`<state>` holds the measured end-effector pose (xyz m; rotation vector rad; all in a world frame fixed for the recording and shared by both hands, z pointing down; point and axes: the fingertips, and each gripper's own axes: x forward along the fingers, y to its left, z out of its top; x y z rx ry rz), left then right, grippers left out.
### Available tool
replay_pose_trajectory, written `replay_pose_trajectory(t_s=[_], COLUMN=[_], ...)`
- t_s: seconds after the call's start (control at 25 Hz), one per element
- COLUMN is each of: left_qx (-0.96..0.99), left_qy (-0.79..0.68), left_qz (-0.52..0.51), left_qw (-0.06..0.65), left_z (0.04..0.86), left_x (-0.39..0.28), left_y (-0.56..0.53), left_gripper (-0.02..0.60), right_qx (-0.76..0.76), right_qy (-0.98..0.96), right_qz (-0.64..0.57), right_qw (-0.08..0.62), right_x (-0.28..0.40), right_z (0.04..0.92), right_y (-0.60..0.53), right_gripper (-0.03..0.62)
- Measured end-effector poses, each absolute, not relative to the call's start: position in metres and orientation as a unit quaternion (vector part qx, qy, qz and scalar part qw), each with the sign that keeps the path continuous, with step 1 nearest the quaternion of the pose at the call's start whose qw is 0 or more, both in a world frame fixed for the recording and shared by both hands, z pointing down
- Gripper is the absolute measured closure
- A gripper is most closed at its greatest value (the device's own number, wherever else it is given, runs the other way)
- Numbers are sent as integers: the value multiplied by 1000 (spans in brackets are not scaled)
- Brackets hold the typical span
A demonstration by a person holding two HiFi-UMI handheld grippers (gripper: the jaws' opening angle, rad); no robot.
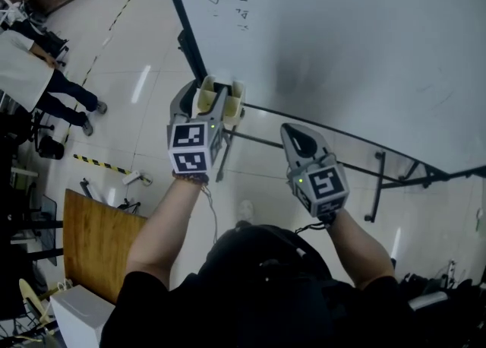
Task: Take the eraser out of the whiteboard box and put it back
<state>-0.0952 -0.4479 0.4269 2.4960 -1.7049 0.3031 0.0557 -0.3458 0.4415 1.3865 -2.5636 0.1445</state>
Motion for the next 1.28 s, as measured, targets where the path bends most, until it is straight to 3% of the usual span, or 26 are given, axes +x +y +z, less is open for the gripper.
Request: replay_pose_trajectory(t_s=[0.68, 1.24, 1.28], left_qx=[793, 805, 807], left_qy=[-601, -586, -583], left_qz=[80, 58, 56], left_qw=[53, 75, 76], left_z=[406, 401, 400], left_x=[-69, -64, -65], left_y=[-293, -212, -209], left_gripper=[324, 352, 383], right_qx=[410, 388, 388], right_qy=[-907, -919, -919], right_qz=[21, 11, 12], right_qw=[88, 73, 71], right_x=[78, 58, 54], right_z=[415, 403, 400], right_y=[-231, -184, -182], right_gripper=[576, 576, 576])
